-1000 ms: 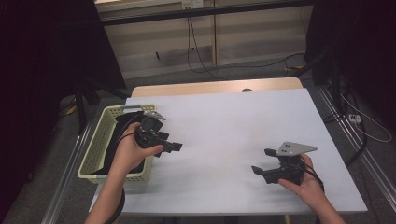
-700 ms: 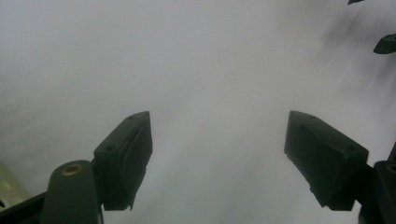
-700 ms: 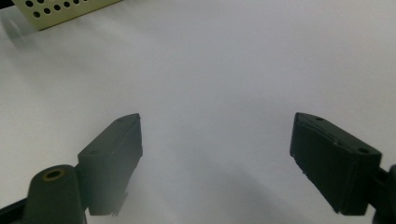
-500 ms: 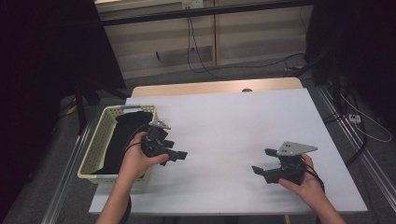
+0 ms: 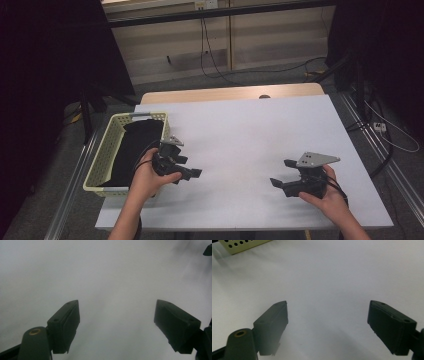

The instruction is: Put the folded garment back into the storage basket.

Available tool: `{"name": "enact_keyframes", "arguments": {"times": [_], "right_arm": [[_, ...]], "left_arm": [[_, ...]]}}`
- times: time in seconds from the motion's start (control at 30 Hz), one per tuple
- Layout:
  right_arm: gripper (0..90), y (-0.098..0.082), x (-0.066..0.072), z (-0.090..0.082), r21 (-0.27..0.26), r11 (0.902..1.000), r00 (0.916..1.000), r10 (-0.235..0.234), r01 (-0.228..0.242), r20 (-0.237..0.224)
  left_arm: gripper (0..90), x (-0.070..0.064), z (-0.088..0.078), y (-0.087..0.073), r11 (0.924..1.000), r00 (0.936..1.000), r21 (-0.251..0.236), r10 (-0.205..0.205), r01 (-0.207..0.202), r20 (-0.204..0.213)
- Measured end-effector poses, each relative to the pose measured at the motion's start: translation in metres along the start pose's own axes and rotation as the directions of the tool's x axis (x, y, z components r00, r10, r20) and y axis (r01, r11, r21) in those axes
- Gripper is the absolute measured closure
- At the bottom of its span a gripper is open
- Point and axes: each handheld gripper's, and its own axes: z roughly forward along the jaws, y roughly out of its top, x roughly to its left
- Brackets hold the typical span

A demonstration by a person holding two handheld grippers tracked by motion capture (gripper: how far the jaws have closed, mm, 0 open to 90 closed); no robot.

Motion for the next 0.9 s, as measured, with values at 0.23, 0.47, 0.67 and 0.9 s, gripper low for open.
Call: {"name": "enact_keyframes", "arguments": {"times": [0.23,0.47,0.67,0.9], "right_arm": [[16.0,-0.001,-0.001,-0.001,0.006,1.0,1.0,0.002,-0.002,0.004],[15.8,-0.001,-0.001,-0.002,0.01,0.9999,1.0,0.0,0.0,0.001],[15.5,-0.004,-0.003,-0.006,0.017,0.9999,1.0,0.0,0.0,0.008],[14.7,-0.007,-0.004,-0.009,0.024,0.9997,1.0,-0.001,0.001,0.006]], "left_arm": [[20.3,-0.001,0.003,-0.005,1.0,0.9999,0.0,0.001,-0.001,0.011],[19.6,-0.002,0.002,-0.011,0.9998,0.9999,-0.017,-0.002,0.002,0.015],[19.1,-0.002,0.005,-0.017,0.9998,0.9998,-0.018,0.01,-0.01,0.015],[17.2,-0.001,0.006,-0.024,0.9995,0.9996,-0.021,0.024,-0.024,0.017]]}}
